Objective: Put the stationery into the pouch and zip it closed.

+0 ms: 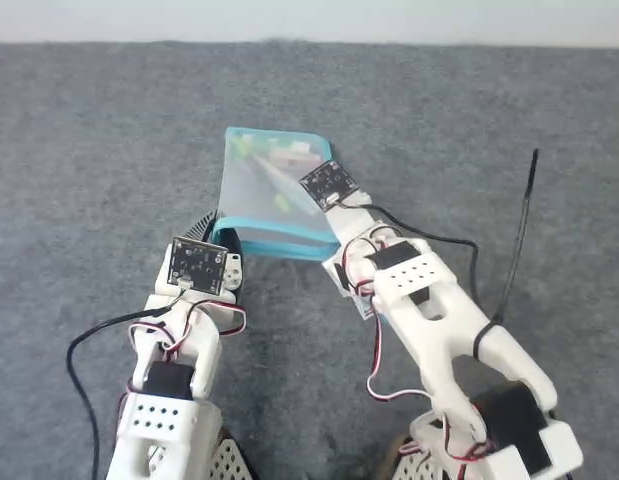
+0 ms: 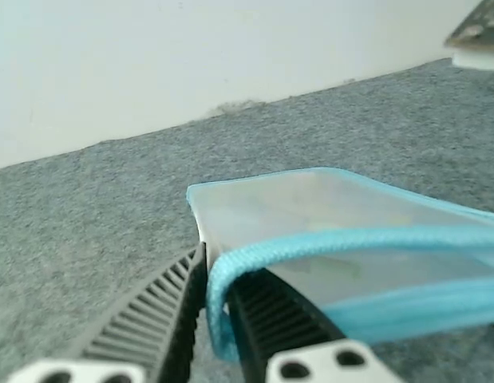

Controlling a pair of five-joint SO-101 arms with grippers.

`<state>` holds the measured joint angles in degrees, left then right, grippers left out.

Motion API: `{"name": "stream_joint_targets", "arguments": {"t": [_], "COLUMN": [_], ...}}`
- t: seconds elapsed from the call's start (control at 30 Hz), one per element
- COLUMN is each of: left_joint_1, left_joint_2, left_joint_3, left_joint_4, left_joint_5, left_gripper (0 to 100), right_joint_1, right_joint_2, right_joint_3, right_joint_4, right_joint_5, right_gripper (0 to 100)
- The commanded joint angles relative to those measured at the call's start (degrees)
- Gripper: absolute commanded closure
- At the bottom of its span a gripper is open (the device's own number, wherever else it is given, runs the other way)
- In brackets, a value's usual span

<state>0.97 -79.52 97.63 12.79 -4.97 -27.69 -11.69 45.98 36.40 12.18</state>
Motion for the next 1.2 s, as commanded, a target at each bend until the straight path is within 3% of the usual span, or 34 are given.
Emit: {"name": "stream_joint_targets", "arguments": {"t": [0.0,0.23,0.5,0.63,0.77,0.97,1.17], "left_joint_1": [0.35,0.44,0.53,0.53,3.08,5.98,6.24], "left_joint_2": [0.62,0.62,0.26,0.70,0.70,0.70,0.70], "left_joint_3": [-0.66,-0.66,-0.75,-1.54,-4.70,-4.79,-4.88], "left_joint_4": [-1.85,-1.93,0.88,1.76,8.53,10.29,10.90], "left_joint_5": [-0.44,-0.44,-4.31,-4.40,-4.40,-4.48,-4.48], "left_gripper": [99,99,99,99,99,99,99], "right_joint_1": [1.80,1.63,-3.03,-6.02,-10.51,-19.65,-23.16], "right_joint_2": [-2.77,-14.20,-22.11,-22.29,-22.46,-24.75,-29.85], "right_joint_3": [-3.34,-4.22,-18.02,-23.56,-26.81,-29.10,-28.57], "right_joint_4": [0.40,11.47,31.08,34.95,38.02,38.29,40.48], "right_joint_5": [-1.32,-3.08,3.96,4.13,4.92,6.95,8.53], "right_gripper": [98.0,99.2,99.3,99.3,99.3,99.3,99.3]}}
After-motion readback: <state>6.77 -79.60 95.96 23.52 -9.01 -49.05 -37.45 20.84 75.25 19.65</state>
